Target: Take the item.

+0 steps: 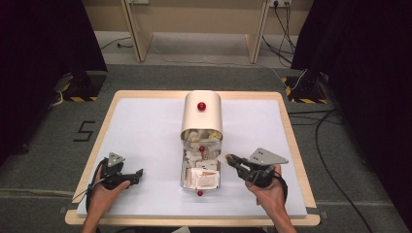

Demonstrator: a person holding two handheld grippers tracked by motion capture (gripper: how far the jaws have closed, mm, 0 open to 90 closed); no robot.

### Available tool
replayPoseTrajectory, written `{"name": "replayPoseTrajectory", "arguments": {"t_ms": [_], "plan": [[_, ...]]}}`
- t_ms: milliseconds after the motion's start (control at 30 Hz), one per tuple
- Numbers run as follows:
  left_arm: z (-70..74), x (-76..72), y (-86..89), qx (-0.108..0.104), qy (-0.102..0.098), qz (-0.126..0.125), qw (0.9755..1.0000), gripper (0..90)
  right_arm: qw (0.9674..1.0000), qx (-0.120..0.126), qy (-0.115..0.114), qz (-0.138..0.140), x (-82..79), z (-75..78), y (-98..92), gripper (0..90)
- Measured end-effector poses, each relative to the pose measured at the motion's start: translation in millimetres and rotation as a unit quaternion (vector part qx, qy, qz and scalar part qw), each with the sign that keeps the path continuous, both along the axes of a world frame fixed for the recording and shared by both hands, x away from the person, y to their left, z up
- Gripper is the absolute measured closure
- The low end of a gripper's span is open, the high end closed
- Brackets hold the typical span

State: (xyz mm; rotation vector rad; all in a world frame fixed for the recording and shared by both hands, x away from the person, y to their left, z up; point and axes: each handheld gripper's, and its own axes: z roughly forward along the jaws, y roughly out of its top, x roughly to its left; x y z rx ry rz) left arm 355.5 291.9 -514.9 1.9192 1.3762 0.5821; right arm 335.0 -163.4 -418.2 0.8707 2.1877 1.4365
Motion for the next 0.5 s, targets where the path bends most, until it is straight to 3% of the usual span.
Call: {"name": "replayPoseTrajectory", "arguments": {"t_ms": [500], "plan": [[0.1, 0.0, 0.2, 0.001, 0.001, -0.001, 1.0, 7.7, 0.9993, 0.006, 0.008, -0.035, 8.3, -5.1, -23.5, 82.7]]}}
